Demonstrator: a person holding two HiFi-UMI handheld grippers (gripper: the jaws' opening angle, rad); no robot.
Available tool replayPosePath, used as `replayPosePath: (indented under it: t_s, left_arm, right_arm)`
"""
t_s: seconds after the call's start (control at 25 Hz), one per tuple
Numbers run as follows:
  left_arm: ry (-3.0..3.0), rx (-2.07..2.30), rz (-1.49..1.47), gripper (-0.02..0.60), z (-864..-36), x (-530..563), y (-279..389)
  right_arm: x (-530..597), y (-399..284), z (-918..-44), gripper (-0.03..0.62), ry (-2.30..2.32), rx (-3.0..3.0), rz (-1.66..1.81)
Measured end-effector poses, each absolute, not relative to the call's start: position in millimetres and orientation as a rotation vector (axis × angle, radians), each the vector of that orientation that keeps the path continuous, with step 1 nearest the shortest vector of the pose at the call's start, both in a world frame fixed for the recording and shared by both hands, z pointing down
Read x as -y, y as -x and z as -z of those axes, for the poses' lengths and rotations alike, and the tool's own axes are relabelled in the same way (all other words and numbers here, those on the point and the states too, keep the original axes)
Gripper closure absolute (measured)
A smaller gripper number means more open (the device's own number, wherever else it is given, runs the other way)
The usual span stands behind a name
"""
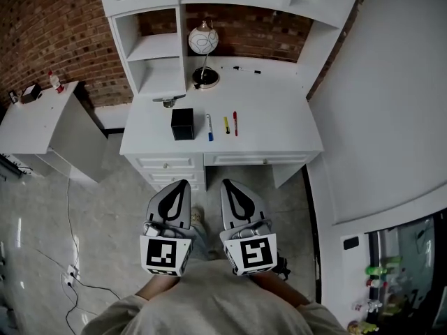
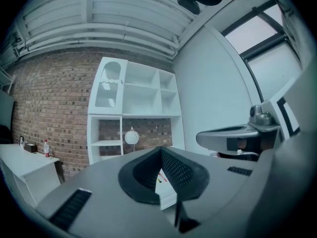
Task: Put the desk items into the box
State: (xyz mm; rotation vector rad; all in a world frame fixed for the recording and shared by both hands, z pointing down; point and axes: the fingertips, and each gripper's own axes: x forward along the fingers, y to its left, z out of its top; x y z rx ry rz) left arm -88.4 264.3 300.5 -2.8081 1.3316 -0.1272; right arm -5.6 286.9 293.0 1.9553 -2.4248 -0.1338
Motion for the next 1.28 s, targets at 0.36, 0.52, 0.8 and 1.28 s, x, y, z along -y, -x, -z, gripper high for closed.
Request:
replayPosePath:
  t_s: [0.36, 0.52, 0.8, 1.28]
  left_arm:
    - [2.795, -1.325, 0.142, 0.578, -308.5, -175.2, 83.1]
    - [2.803, -1.292, 0.133, 0.577, -303.1, -125.8, 75.1]
    - [2.828, -1.23, 0.111, 0.578, -298.9, -51.8, 65.3]
    - [2.872, -1.126, 0.099, 0.578, -307.3, 23.4, 51.3]
  right_arm:
    - [-199.8, 1.8, -307.5, 0.576, -1.936, 2.415, 0.076]
    - [-153.6, -4.3, -308.5, 0.576, -1.947, 2.398, 0.066]
    - [-79.8, -12.7, -310.2, 0.576, -1.993, 2.361, 0.045]
    - [-4.0, -30.5, -325.9, 0.576, -2.058, 2.306, 0.02]
